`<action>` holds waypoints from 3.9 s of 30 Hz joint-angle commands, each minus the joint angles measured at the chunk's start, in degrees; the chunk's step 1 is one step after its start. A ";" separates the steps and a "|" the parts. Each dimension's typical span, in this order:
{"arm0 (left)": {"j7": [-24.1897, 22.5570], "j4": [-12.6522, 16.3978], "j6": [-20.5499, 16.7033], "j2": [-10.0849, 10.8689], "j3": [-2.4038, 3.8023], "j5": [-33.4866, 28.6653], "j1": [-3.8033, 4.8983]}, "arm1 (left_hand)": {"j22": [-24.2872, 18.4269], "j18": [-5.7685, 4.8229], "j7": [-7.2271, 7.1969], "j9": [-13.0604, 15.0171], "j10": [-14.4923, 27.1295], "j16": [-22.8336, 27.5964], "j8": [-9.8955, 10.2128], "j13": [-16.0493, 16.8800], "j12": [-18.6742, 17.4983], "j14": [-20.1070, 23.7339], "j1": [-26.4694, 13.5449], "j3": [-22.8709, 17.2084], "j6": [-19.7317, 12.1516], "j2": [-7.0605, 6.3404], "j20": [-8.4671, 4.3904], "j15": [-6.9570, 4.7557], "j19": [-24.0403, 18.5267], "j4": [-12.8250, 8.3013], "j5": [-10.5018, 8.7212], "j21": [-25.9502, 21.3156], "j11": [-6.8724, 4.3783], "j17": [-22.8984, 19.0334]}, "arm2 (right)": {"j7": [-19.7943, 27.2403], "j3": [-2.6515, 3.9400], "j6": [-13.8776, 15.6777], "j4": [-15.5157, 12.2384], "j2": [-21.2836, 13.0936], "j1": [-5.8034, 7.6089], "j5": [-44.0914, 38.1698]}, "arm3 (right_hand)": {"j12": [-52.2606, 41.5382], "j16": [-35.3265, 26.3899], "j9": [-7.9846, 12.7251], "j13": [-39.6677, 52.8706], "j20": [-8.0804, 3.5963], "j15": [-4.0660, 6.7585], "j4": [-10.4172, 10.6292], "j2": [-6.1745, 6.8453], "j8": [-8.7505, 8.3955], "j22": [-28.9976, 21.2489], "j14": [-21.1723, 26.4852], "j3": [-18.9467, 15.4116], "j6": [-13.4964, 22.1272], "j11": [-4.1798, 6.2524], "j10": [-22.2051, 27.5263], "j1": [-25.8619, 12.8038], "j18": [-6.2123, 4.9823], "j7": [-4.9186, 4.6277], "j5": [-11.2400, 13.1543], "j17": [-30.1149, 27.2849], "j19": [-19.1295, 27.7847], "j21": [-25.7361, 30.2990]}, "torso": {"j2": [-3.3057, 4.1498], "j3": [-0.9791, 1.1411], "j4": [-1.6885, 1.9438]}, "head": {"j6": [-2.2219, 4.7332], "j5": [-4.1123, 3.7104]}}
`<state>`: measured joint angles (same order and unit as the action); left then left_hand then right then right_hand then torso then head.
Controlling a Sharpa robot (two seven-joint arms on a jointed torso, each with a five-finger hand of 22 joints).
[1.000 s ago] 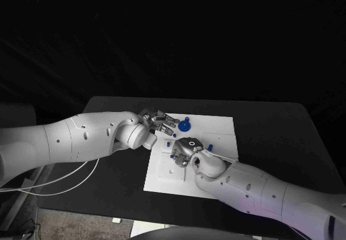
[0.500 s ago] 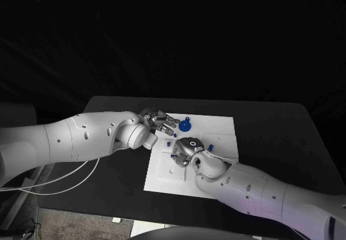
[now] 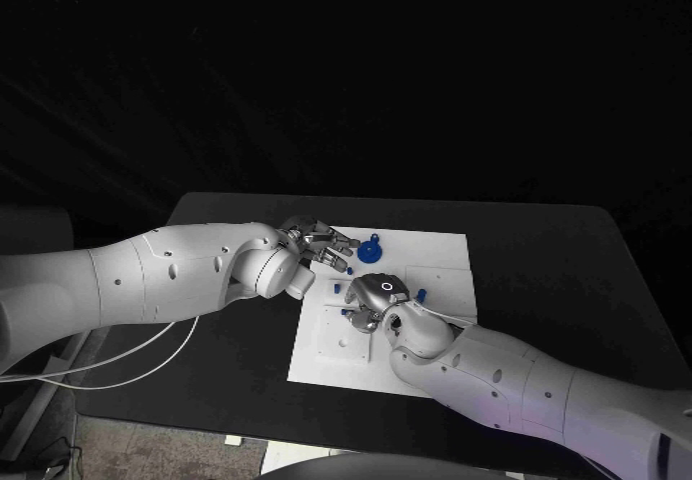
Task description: Assemble the parts on the task board
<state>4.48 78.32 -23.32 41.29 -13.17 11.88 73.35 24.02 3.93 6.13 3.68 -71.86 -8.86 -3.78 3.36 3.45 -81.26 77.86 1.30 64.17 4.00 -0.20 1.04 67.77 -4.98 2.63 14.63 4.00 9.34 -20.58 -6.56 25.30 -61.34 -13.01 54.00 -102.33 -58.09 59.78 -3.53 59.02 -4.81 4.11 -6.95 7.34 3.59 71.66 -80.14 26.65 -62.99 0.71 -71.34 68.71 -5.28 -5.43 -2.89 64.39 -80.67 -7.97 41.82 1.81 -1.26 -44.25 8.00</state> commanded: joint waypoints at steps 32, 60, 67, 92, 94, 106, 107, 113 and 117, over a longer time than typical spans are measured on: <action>0.17 0.12 1.25 -0.19 0.04 0.57 0.05 | 0.00 -0.59 -0.01 -0.02 0.37 -0.11 0.08 -0.06 -0.13 0.25 -0.26 0.08 -0.38 0.35 -0.05 0.00 0.41 -0.11 0.11 -0.56 0.12 -0.03 | 1.90 -1.23 -11.15 1.90 0.66 -0.05 2.00 | -0.16 -0.46 -0.17 0.20 -0.05 -0.18 -1.32 -5.03 0.26 0.83 0.73 7.24 -2.92 0.17 1.22 -0.35 0.63 0.65 0.14 -0.21 0.71 0.26 | 0.02 -0.01 0.04 | -0.49 0.01; 0.23 -0.29 0.98 -0.35 0.04 1.11 0.05 | 0.15 -0.55 0.09 -0.02 0.44 -0.18 0.07 -0.05 -0.12 0.30 -0.20 -0.09 -0.56 0.17 -0.03 0.01 0.44 -0.32 0.11 -0.65 0.14 0.01 | 2.67 -1.23 -1.25 2.28 0.90 -0.04 1.65 | -0.09 0.06 -0.34 0.25 -0.04 0.27 -3.79 -6.19 0.08 3.40 0.36 6.58 -8.17 0.97 0.18 -0.20 0.27 1.90 0.14 0.07 1.22 -0.63 | 0.00 -0.02 0.02 | -0.45 -0.05; 0.21 -0.37 0.95 -0.27 0.04 1.25 0.06 | 0.15 -0.55 0.09 -0.02 0.44 -0.18 0.07 -0.05 -0.12 0.30 -0.20 -0.09 -0.56 0.17 -0.03 0.01 0.44 -0.32 0.11 -0.65 0.14 0.01 | 3.50 -1.23 2.42 1.90 0.70 -0.04 2.16 | 0.01 0.06 -0.34 0.30 -0.30 0.38 -3.47 -5.98 0.08 3.41 0.23 6.80 -8.25 1.05 -0.04 -0.06 0.52 1.94 0.14 0.08 1.01 -0.50 | -0.02 0.00 0.02 | -0.36 -0.04; -0.04 -0.88 1.49 0.32 0.04 2.25 0.06 | 0.43 -0.56 0.16 -0.04 0.52 -0.20 0.10 -0.06 -0.13 0.42 -0.36 -0.18 -0.69 -0.07 -0.01 0.04 0.35 -0.58 0.11 -0.78 0.19 0.02 | 4.51 -0.88 6.99 -1.92 -1.39 0.32 4.04 | 0.52 0.16 -0.35 0.21 -0.59 0.53 -2.69 -5.28 0.08 3.47 -0.09 7.64 -8.44 1.17 -0.39 0.16 0.74 2.02 0.14 0.30 0.58 -0.16 | -0.05 0.06 -0.06 | -0.04 0.01; -0.16 -0.85 1.66 0.52 0.04 2.49 0.06 | 0.43 -0.58 0.19 -0.04 0.58 -0.24 0.10 -0.05 -0.12 0.34 -0.77 0.11 -0.75 -0.38 0.02 0.06 0.37 -0.42 0.10 -0.82 0.24 0.03 | 4.42 -0.55 7.00 -3.00 -2.02 0.50 4.60 | 0.54 0.15 -0.34 0.20 -0.62 0.55 -2.66 -5.26 0.08 3.47 -0.08 7.67 -8.43 1.17 -0.40 0.14 0.75 2.03 0.14 0.31 0.56 -0.15 | -0.09 0.05 -0.10 | 0.10 -0.10; -0.66 0.28 1.40 1.72 -0.01 1.80 0.03 | -0.10 -0.59 0.23 -0.05 1.51 0.82 0.12 -0.05 -0.13 1.29 -0.59 0.96 -2.37 -1.80 0.20 0.42 0.31 -0.56 0.11 -1.54 0.55 -0.36 | 3.40 3.67 6.61 -10.05 -6.93 1.25 8.53 | 0.58 0.01 -0.34 0.24 -0.77 0.61 -2.50 -5.18 0.07 3.45 -0.01 7.79 -8.39 1.19 -0.42 0.10 0.90 2.03 0.14 0.26 0.54 -0.02 | -0.50 0.27 -0.87 | 1.03 -0.60; -0.75 0.43 1.34 1.77 -0.02 1.49 0.02 | -0.44 -0.57 0.38 -0.04 1.70 1.47 0.10 -0.03 -0.09 1.54 -0.50 0.94 -2.43 -1.82 0.47 0.64 -0.17 -0.60 0.10 -2.07 0.69 -0.51 | 3.33 4.25 6.66 -10.51 -7.26 1.27 9.10 | 0.58 0.01 -0.34 0.24 -0.77 0.61 -2.50 -5.18 0.07 3.45 -0.01 7.79 -8.39 1.19 -0.42 0.10 0.90 2.03 0.14 0.26 0.54 -0.02 | -0.54 0.31 -0.93 | 1.07 -0.61; -1.46 1.24 0.40 1.94 -0.05 -0.25 -0.28 | -3.08 -0.04 0.65 -0.02 1.61 5.17 0.05 -0.04 -0.10 1.60 -0.32 0.94 -1.68 -1.68 1.35 1.22 0.23 -0.64 0.10 -4.71 0.84 -0.97 | 3.01 7.20 6.97 -11.99 -8.65 1.32 11.65 | 0.57 0.11 -0.34 0.27 -0.82 0.65 -2.47 -5.18 0.07 3.45 -0.06 7.81 -8.39 1.20 -0.44 0.11 0.96 2.03 0.14 0.35 0.50 -0.01 | -0.84 0.62 -1.22 | 1.55 -0.99; -1.58 1.69 -0.32 2.06 -0.06 -1.12 -0.59 | -3.59 -0.17 0.47 -0.02 0.93 5.14 0.08 -0.03 -0.09 1.09 -1.06 1.42 -1.35 -1.88 1.20 1.08 0.89 -0.14 0.07 -5.00 0.63 -0.88 | 2.84 8.70 7.09 -12.26 -9.18 1.33 12.53 | 0.57 0.11 -0.34 0.27 -0.82 0.65 -2.47 -5.18 0.07 3.45 -0.06 7.81 -8.39 1.20 -0.44 0.11 0.96 2.03 0.14 0.35 0.50 -0.01 | -0.86 0.75 -1.29 | 2.03 -1.38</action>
<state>4.09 79.71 -22.80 43.34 -13.23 12.53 72.85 20.52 3.96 6.44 3.66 -70.58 -3.87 -3.78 3.36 3.45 -79.95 77.17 2.39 62.44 2.39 0.92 2.15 68.30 -5.16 2.63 9.82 4.54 8.40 -17.35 2.03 31.98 -73.40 -22.09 55.36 -91.97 -57.87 59.64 -3.80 59.25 -5.42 4.48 -9.76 1.77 3.49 74.92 -80.13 34.43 -71.00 1.63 -71.49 68.72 -5.29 -3.55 -2.60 64.69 -80.06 -8.31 41.03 2.41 -2.44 -42.52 6.87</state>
